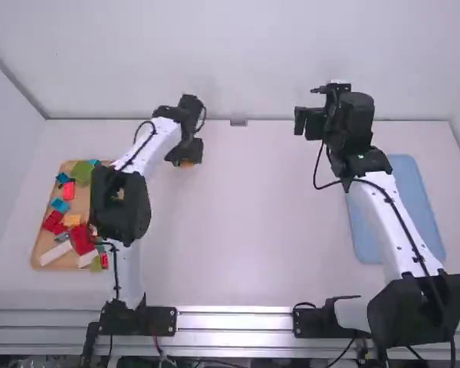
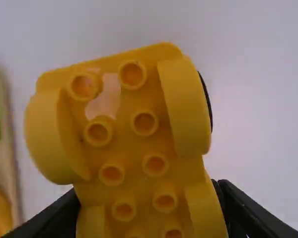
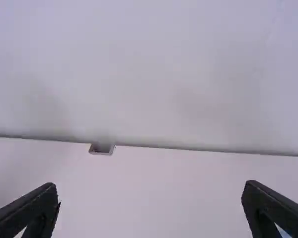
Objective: Assemble lego blocks to make yellow taxi
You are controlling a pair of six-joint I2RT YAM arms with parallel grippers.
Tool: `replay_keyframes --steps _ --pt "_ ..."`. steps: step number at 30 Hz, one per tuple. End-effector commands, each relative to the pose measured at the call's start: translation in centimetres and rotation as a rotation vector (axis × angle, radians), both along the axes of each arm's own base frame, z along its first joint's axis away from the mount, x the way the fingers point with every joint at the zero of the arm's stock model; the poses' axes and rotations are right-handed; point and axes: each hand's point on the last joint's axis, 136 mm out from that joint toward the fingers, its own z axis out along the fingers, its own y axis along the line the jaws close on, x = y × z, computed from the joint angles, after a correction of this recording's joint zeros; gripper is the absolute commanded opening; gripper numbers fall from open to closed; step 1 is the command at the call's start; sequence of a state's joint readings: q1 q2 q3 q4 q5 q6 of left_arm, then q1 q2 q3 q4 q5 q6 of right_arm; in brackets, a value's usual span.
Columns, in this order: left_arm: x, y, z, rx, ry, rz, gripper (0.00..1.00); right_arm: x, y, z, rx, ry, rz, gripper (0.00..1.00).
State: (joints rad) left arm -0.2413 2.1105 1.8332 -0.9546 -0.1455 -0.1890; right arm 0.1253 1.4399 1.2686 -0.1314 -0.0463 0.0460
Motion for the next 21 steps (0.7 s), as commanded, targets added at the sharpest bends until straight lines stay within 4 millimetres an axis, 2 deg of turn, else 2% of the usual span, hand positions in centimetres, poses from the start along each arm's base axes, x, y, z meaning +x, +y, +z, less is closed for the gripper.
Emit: replay_keyframes --steps 1,5,8,13,15,17,18,19,21 --pt "-2.1 -3.7 -0.2 -0.006 0.033 -0.277 0.44 0.1 -0.8 -0.8 -0.002 0.019 -0.019 0.98" --pt "-4.5 -6.9 -1.2 -0.002 0.054 -0.451 0.39 0.0 -1.4 -1.2 -0.001 0.041 -0.028 0.98" --pt "-6.5 -9.0 -1.7 -0.019 0.071 -0.631 0.4 -0.1 -1.9 -1.5 -0.001 0.051 -0.039 0.98" --pt "-13.1 -12.6 -3.0 -0.108 0.164 -1.139 0.42 -0.1 -2.0 -1.6 -0.003 0.055 -0.041 0.98" --pt "-14.1 -13.0 -3.3 -0.123 0.178 -1.222 0.43 -0.1 -2.1 -1.5 -0.002 0.055 -0.043 0.98" --pt "-16.5 -13.2 -3.6 -0.157 0.218 -1.407 0.48 -0.1 -2.1 -1.6 -0.002 0.055 -0.044 0.98" --pt "-16.8 -13.2 -3.6 -0.163 0.225 -1.438 0.48 -0.1 -2.1 -1.6 -0.002 0.055 -0.044 0.98" --pt "-18.1 -13.2 -3.8 -0.186 0.244 -1.553 0.49 -0.1 -2.0 -1.6 -0.002 0.056 -0.041 0.98" --pt "-19.0 -13.2 -4.1 -0.216 0.232 -1.694 0.47 -0.2 -1.7 -1.6 -0.002 0.057 -0.035 0.98"
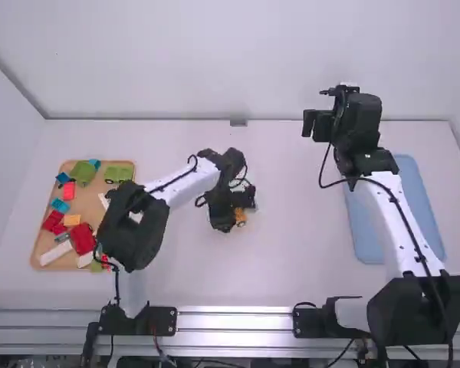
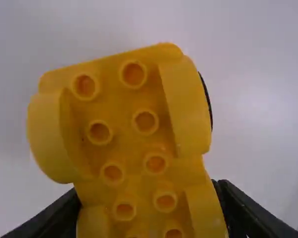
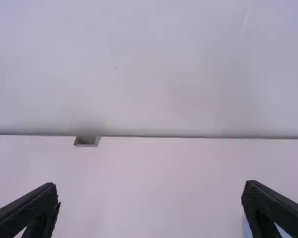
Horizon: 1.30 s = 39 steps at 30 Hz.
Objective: Assemble lego blocks to make yellow taxi
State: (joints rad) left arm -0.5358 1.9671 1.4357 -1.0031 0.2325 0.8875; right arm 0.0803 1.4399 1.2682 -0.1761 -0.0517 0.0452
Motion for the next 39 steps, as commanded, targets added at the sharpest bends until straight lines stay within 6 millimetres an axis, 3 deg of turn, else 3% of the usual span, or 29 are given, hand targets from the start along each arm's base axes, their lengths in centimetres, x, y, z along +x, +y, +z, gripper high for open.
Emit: replay_keyframes --steps 1,5,9,14,24,25,26,29,32,39 --pt "-1.2 -0.8 0.6 -0.153 -0.019 -0.309 0.47 0.0 0.4 -0.6 0.001 0.012 0.007 0.98" --pt "-0.4 -0.5 -1.0 -0.138 -0.077 -0.336 0.45 -0.2 1.0 -0.8 -0.001 0.021 0.02 0.98" --pt "1.2 -1.4 -2.8 -0.168 -0.169 -0.284 0.49 -0.3 1.1 -1.1 -0.002 0.033 0.022 0.98" --pt "1.8 -1.1 -3.6 -0.126 -0.201 -0.238 0.49 -0.3 1.1 -1.0 -0.002 0.033 0.023 0.98" --pt "2.1 -1.2 -4.5 -0.131 -0.216 -0.192 0.74 -0.3 1.1 -1.0 -0.001 0.033 0.024 0.98" --pt "2.0 -1.2 -4.6 -0.131 -0.216 -0.203 0.81 -0.3 1.0 -1.0 -0.002 0.033 0.021 0.98" --pt "1.8 -1.0 -4.7 -0.13 -0.211 -0.222 0.95 -0.3 0.9 -1.1 -0.001 0.033 0.02 0.98" --pt "1.8 -1.0 -4.8 -0.127 -0.211 -0.222 0.99 -0.3 0.8 -1.1 -0.002 0.033 0.016 0.98" --pt "2.7 -0.5 -4.2 -0.097 -0.226 -0.188 0.99 -0.3 0.8 -1.0 -0.001 0.033 0.017 0.98" --pt "5.8 -0.7 1.0 -0.073 -0.263 0.031 0.99 -0.2 0.7 -0.9 -0.001 0.028 0.015 0.98"
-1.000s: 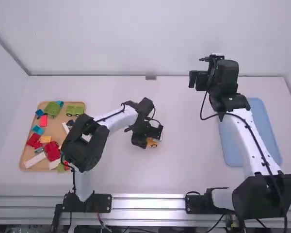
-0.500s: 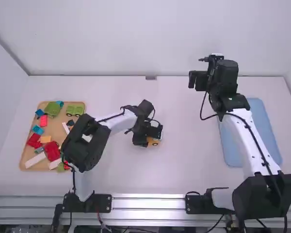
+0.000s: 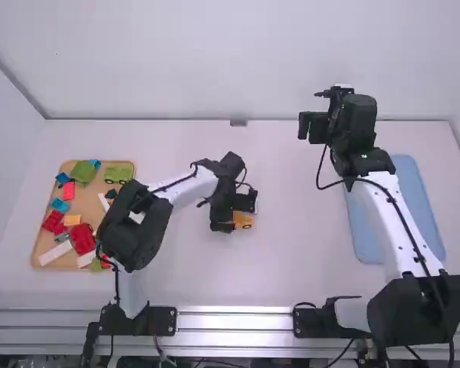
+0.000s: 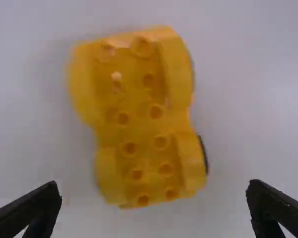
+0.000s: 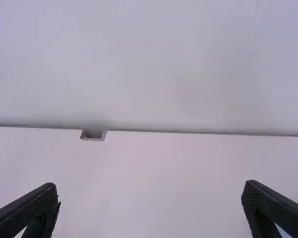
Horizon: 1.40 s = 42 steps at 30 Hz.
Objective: Assemble lego blocks to make yellow taxi
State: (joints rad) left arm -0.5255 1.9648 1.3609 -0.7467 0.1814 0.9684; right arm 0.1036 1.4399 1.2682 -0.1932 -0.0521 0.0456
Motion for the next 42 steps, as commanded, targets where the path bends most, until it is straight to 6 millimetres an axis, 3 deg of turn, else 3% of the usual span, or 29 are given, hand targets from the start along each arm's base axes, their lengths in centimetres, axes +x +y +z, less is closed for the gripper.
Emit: replay_keyframes --steps 1,3,8,12,13,14,17,18,24,25,28,32,34,37,42 --pt "2.7 0.7 4.2 -0.037 -0.069 0.148 0.99 0.1 -0.1 -0.5 0.0 0.008 -0.005 0.98" --pt "3.2 1.1 5.1 -0.046 -0.07 0.184 0.99 0.1 -0.1 -0.5 0.001 0.008 -0.003 0.98" --pt "7.2 4.7 9.6 -0.133 -0.103 0.566 0.99 0.1 -0.3 -0.5 0.0 0.009 -0.009 0.98" --pt "10.3 9.8 12.2 -0.222 -0.105 0.964 0.99 0.2 -0.4 -0.5 0.0 0.008 -0.011 0.98" --pt "10.9 12.0 12.5 -0.237 -0.092 1.099 0.99 0.2 -0.7 -0.5 0.001 0.006 -0.017 0.98" --pt "11.0 12.9 12.6 -0.24 -0.085 1.15 0.99 0.2 -0.8 -0.4 0.001 0.004 -0.019 0.98" --pt "11.3 19.0 12.3 -0.233 -0.047 1.48 0.99 0.4 -0.9 -0.2 0.002 -0.007 -0.02 0.98" --pt "11.2 19.6 12.3 -0.229 -0.045 1.511 0.99 0.4 -0.8 -0.1 0.002 -0.009 -0.019 0.98" --pt "9.3 28.3 11.5 -0.16 -0.034 1.956 0.99 0.4 -0.1 0.2 0.003 -0.022 -0.004 0.98" --pt "9.2 28.5 11.5 -0.156 -0.035 1.968 0.99 0.4 0.0 0.2 0.003 -0.022 -0.003 0.98" --pt "7.8 32.4 11.4 -0.104 -0.072 2.193 0.99 0.3 0.6 0.2 0.003 -0.022 0.011 0.98" --pt "6.4 35.3 11.3 -0.068 -0.107 2.372 0.99 0.3 0.7 0.2 0.003 -0.021 0.012 0.98" --pt "4.7 37.8 11.3 -0.034 -0.145 2.567 0.99 0.3 0.6 0.1 0.003 -0.02 0.011 0.98" --pt "2.3 39.9 11.2 0.007 -0.142 2.77 0.99 0.4 0.2 0.1 0.003 -0.018 0.002 0.98" --pt "-0.9 42.4 10.9 0.069 -0.091 2.927 0.99 0.4 0.0 0.2 0.004 -0.023 -0.001 0.98"
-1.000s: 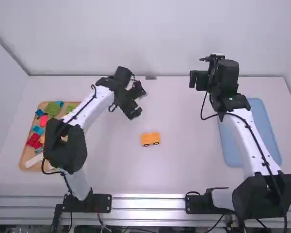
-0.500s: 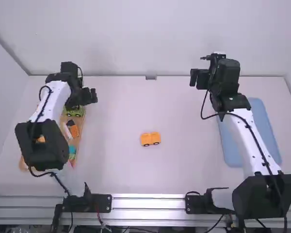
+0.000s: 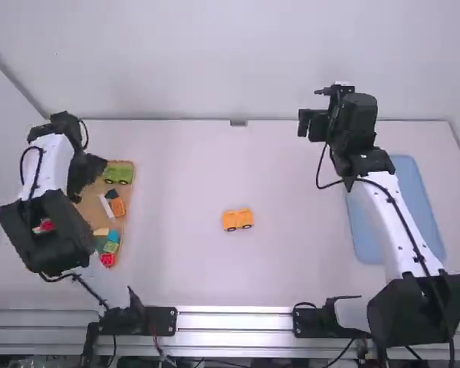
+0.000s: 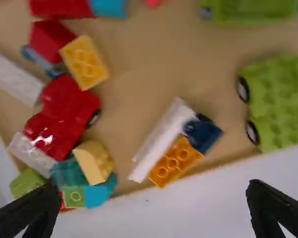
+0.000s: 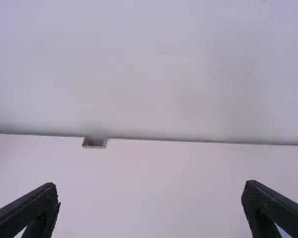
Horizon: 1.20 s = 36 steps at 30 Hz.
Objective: Assemble lego blocks to make yellow taxi
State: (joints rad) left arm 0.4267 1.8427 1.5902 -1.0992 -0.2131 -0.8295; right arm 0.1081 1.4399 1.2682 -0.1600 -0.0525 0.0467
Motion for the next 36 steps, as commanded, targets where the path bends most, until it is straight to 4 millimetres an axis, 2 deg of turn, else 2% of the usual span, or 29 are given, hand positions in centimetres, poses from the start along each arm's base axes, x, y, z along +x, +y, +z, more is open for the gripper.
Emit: replay_keyframes --steps 1,9,14,18,20,22,26,30,36 --pt "-1.7 2.0 1.1 0.036 -0.019 0.153 0.99 0.1 -0.2 -0.5 -0.001 0.009 -0.006 0.98" --pt "-6.0 5.4 0.9 -0.003 -0.002 0.407 0.99 0.3 0.2 -0.1 0.001 -0.011 0.002 0.98" --pt "-7.5 7.3 0.7 0.009 -0.005 0.453 0.99 0.2 0.1 -0.1 0.001 -0.008 0.001 0.98" --pt "-8.3 8.0 -0.3 -0.029 -0.025 0.485 0.99 0.2 0.2 -0.2 0.001 -0.007 0.002 0.98" --pt "-8.1 8.3 -0.7 -0.049 -0.044 0.453 0.99 0.2 0.1 -0.2 0.001 -0.007 0.001 0.98" --pt "-6.4 8.3 -1.3 -0.095 -0.11 0.325 0.97 0.2 0.2 -0.2 0.001 -0.008 0.002 0.98" --pt "-4.6 8.0 -1.9 -0.112 -0.166 0.242 0.93 0.2 0.2 -0.2 0.001 -0.007 0.003 0.98" --pt "-4.3 7.6 -2.7 -0.107 -0.144 0.236 0.93 0.2 0.1 -0.2 0.001 -0.006 0.0 0.98" --pt "-4.5 7.2 -5.3 -0.128 -0.068 0.269 0.91 0.2 0.4 -0.2 0.0 -0.003 0.007 0.98"
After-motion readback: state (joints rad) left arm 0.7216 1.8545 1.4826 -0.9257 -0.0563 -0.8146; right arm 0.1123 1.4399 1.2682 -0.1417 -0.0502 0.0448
